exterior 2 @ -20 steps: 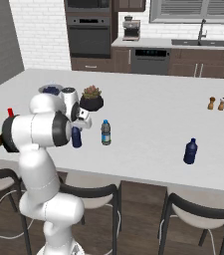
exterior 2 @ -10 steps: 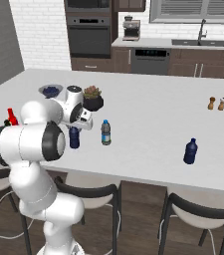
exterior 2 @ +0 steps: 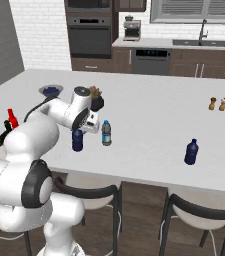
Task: Move the plastic bottles in the middle to the plastics group, and the glass bottles in the middle to the glass group.
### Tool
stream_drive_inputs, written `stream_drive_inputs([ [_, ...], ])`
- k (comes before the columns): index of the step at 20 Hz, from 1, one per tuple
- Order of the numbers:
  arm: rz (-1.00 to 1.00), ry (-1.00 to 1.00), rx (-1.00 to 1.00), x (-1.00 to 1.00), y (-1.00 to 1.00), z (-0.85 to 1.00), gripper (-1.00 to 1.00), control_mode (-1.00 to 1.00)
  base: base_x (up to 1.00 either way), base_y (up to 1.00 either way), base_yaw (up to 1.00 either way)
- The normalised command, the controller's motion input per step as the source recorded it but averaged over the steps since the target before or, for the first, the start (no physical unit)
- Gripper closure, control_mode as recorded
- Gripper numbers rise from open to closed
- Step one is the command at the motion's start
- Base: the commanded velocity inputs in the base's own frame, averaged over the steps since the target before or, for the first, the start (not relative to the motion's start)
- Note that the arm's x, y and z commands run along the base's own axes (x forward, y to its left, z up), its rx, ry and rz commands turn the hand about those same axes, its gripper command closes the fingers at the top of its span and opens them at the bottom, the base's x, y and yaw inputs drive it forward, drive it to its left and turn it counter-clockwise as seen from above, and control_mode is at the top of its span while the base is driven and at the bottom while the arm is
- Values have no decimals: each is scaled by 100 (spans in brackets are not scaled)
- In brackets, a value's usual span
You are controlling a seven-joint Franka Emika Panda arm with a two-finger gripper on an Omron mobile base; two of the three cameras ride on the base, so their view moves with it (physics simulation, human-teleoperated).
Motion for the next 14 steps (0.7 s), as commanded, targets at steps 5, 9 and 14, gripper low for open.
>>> stream_drive_inputs([
  [5,0,0,0,-55,-60,35,100,-100,0,0,0],
  [9,0,0,-5,-35,-70,24,100,-100,0,0,0],
  [14,0,0,-9,-22,-76,12,100,-100,0,0,0],
])
